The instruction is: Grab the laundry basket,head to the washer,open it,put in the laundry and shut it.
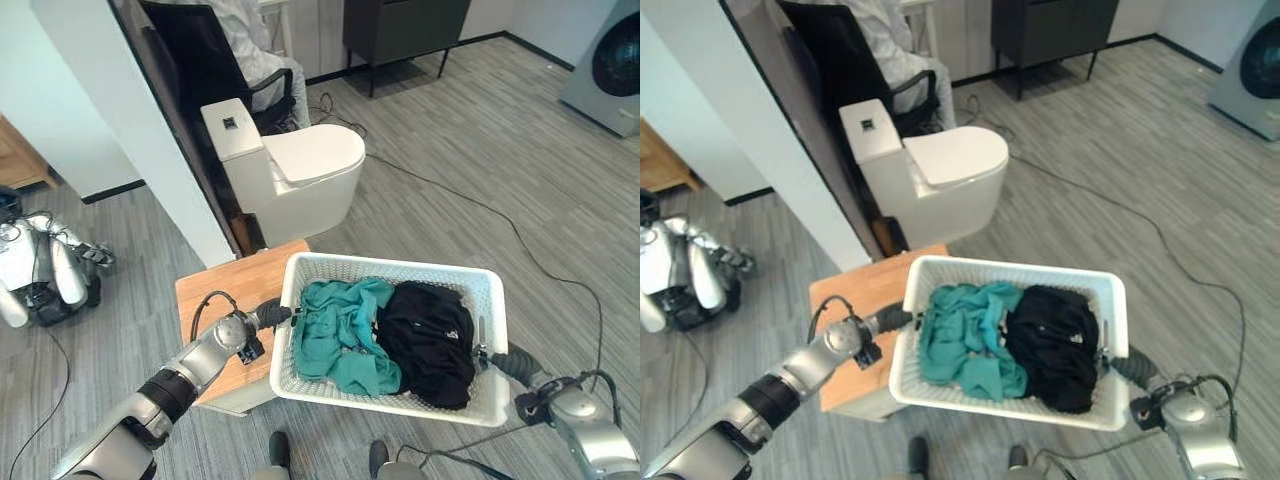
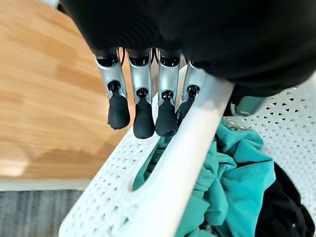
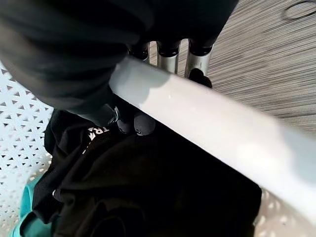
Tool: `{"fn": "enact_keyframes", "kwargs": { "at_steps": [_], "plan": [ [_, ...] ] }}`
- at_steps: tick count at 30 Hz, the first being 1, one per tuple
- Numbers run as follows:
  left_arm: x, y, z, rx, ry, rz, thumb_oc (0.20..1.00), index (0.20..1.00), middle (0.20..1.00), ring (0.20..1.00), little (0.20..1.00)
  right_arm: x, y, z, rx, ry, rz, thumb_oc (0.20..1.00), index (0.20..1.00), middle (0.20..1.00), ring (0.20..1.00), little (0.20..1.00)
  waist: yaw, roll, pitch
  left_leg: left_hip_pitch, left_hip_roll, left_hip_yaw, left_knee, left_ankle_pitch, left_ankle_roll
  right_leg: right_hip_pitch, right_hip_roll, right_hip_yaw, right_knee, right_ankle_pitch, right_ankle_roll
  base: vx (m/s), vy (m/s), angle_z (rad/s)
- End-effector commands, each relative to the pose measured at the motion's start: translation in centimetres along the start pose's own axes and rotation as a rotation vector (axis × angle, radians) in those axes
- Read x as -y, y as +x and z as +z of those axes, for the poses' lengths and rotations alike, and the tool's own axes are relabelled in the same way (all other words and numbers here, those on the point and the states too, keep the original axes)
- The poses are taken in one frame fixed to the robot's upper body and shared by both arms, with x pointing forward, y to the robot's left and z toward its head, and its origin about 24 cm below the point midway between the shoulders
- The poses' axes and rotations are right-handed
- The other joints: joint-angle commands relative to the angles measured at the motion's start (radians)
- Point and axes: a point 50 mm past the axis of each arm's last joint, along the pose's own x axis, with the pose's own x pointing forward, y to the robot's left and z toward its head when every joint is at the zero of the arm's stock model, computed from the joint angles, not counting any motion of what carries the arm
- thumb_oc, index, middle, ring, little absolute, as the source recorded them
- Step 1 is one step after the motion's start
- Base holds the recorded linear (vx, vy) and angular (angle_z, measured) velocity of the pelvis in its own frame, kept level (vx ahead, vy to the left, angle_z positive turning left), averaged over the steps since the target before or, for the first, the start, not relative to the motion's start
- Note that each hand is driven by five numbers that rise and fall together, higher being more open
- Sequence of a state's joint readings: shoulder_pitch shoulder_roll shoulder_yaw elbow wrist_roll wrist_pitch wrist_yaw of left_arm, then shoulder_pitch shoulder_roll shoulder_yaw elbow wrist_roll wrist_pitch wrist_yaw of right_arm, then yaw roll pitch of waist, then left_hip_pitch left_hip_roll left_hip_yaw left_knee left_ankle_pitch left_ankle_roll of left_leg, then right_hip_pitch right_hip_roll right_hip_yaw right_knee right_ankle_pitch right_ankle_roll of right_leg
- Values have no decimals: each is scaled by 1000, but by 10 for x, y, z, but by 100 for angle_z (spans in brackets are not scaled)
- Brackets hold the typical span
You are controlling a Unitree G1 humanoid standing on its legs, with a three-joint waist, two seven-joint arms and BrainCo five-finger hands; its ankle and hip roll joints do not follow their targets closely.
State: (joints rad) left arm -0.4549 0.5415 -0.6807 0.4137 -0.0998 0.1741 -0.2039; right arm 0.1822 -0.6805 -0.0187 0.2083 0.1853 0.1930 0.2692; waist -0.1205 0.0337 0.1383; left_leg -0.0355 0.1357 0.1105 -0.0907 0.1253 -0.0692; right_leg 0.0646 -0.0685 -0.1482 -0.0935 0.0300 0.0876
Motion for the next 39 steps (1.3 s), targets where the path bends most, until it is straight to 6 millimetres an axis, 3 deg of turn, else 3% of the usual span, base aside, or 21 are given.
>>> {"fn": "enact_keyframes", "kwargs": {
  "at_steps": [1,2,3,4,5,6,7,10,11,14,15,16,17,18,19,21,24,25,27,34,39],
  "plan": [
    [-63,1,35,105,64,196,200,200,200,200,200,60,-24,10,34,-39,-192,200,200,200,200,200,35,-22,-39,-2,87,-109,156,-121,-32,-45,2,51,78,-94,8,-51,-16,-42],
    [-63,1,35,106,64,196,200,200,200,200,200,60,-24,10,35,-38,-193,200,200,200,200,200,36,-22,-38,-4,87,-109,161,-125,-32,-45,2,52,78,-94,8,-100,6,-62],
    [-62,2,36,113,52,202,200,200,200,200,200,59,-22,8,35,-18,-193,200,200,200,200,200,47,-24,-23,-27,52,-186,217,-143,-27,-57,1,76,83,-85,9,-92,52,-66],
    [-61,1,33,111,41,209,200,200,200,200,200,55,-19,6,35,17,-179,200,200,200,200,200,56,-29,-13,-48,-6,-282,257,-177,-15,-78,-2,109,96,-75,11,-150,117,-56],
    [-63,-3,24,100,13,231,200,200,200,200,200,49,-14,2,29,56,-163,200,200,200,200,200,72,-36,-1,-59,-114,-428,315,-240,4,-117,0,182,126,-54,16,-138,183,-46],
    [-62,-5,18,91,2,237,200,200,200,200,200,44,-8,1,24,73,-142,200,200,200,200,200,77,-29,1,-46,-158,-477,324,-281,18,-140,8,226,148,-54,19,-98,153,-46],
    [-62,-5,18,91,2,237,200,200,200,200,200,44,-8,1,24,73,-142,200,200,200,200,200,77,-29,1,-46,-158,-477,324,-281,18,-140,8,226,148,-54,19,-15,159,-132],
    [-56,-6,11,89,-36,237,200,200,200,200,200,36,3,2,22,108,-131,200,200,200,200,200,69,-13,2,-20,-210,-499,325,-322,46,-198,15,325,192,-36,38,-120,323,-182],
    [-57,-6,10,89,-38,240,200,200,200,200,200,29,15,11,39,115,-111,200,200,200,200,200,66,-6,4,-5,-235,-476,289,-325,60,-236,-8,367,180,6,77,-149,214,-118],
    [-63,-9,8,85,-36,258,200,200,200,200,200,23,26,22,54,102,-91,200,200,200,200,200,74,-5,1,-5,-243,-398,256,-320,77,-276,-38,388,149,54,116,-206,230,-128],
    [-70,-12,5,74,-30,282,200,200,200,200,200,14,38,30,62,94,-75,200,200,200,200,200,101,4,15,-25,-244,-310,259,-318,92,-318,-72,328,142,75,128,-221,152,-91],
    [-70,-12,5,73,-30,283,200,200,200,200,200,14,39,31,63,94,-74,200,200,200,200,200,102,2,14,-27,-244,-307,261,-320,93,-321,-71,330,143,75,128,-307,122,-196],
    [-79,-18,4,65,-21,313,200,200,200,200,200,7,44,36,72,85,-62,200,200,200,200,200,122,19,23,-42,-232,-239,265,-311,105,-316,-116,168,173,37,89,-197,55,-211],
    [-81,-20,3,63,-19,321,200,200,200,200,200,4,46,37,70,77,-54,200,200,200,200,200,124,27,27,-38,-221,-217,262,-310,108,-299,-126,111,207,11,78,-208,55,-183],
    [-82,-20,3,63,-19,322,200,200,200,200,200,4,47,37,71,77,-53,200,200,200,200,200,122,25,27,-41,-224,-218,261,-305,108,-301,-129,111,206,14,78,-107,35,-75],
    [-87,-27,-9,30,-29,343,200,200,200,200,200,-3,53,35,52,67,-34,200,200,200,200,200,146,32,15,-30,-201,-152,227,-276,117,-244,-141,9,294,-43,56,-141,19,-77],
    [-87,-31,-13,23,-36,352,200,200,200,200,200,-8,58,37,47,61,-16,200,200,200,200,200,171,29,-2,-39,-189,-117,205,-252,119,-215,-148,-40,336,-73,51,-115,-61,-97],
    [-87,-31,-14,24,-48,358,200,200,200,200,200,-10,59,38,51,59,-7,200,200,200,200,200,197,4,-21,-32,-180,-83,177,-242,116,-151,-139,-58,310,-104,52,-105,-196,-68],
    [-87,-32,-18,17,-63,367,200,200,200,200,200,-9,60,41,60,56,-7,200,200,200,200,200,217,-16,-29,-49,-169,-52,168,-224,101,-120,-144,-91,235,-90,59,-97,-186,-67],
    [-81,-22,-12,29,-78,363,200,200,200,200,200,-7,53,32,57,66,-22,200,200,200,200,200,206,-47,-18,-83,-113,-74,141,-161,52,-91,-79,-87,153,-112,25,-61,-215,-19],
    [-81,-10,8,65,-47,352,200,200,200,200,200,2,43,22,51,89,-61,200,200,200,200,200,178,-55,6,-93,-64,-112,119,-100,5,-63,-26,-119,119,-131,-8,-69,-227,32]
  ]
}}
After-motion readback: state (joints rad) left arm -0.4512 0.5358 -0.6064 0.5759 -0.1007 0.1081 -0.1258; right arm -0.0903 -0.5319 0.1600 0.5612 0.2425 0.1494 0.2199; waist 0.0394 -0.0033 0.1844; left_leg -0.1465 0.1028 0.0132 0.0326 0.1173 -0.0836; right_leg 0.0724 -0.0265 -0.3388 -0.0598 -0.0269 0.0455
